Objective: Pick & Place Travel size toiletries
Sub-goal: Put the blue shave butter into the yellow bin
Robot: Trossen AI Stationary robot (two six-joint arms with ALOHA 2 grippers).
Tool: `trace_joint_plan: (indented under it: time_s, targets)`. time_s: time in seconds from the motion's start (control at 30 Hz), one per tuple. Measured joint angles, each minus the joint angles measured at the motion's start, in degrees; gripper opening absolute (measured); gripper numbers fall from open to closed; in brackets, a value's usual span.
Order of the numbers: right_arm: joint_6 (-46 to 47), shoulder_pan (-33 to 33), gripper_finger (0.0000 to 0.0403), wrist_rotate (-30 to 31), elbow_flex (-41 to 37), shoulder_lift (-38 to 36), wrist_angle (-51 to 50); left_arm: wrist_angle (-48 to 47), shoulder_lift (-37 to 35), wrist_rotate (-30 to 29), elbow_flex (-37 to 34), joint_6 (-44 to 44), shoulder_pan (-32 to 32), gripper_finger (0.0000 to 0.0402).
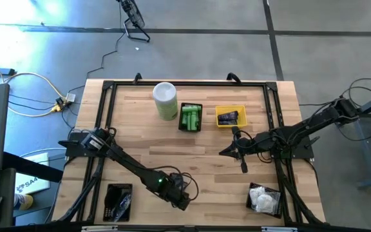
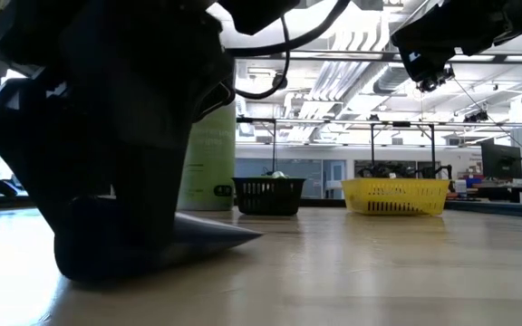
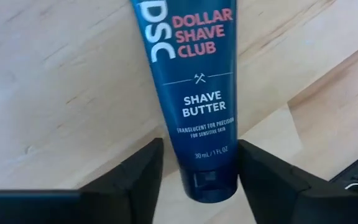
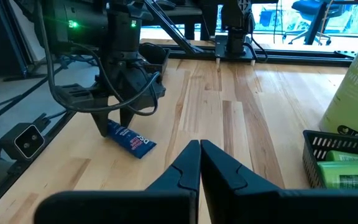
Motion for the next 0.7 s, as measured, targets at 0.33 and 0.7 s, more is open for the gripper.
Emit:
trace_joint_plan:
  time_s: [0.33, 0.7]
  targets:
    - [0.00, 0.00, 0.0005, 0.00, 0.00, 0.00, 0.02, -0.90, 0.02, 0.03, 0.00, -0.02, 0.00, 0.0150]
    - [0.00, -0.02, 0.0005, 0.00, 0.00, 0.00, 0.02, -1.37, -1.25, 0.26, -0.12, 1.69, 0.09, 0.0144]
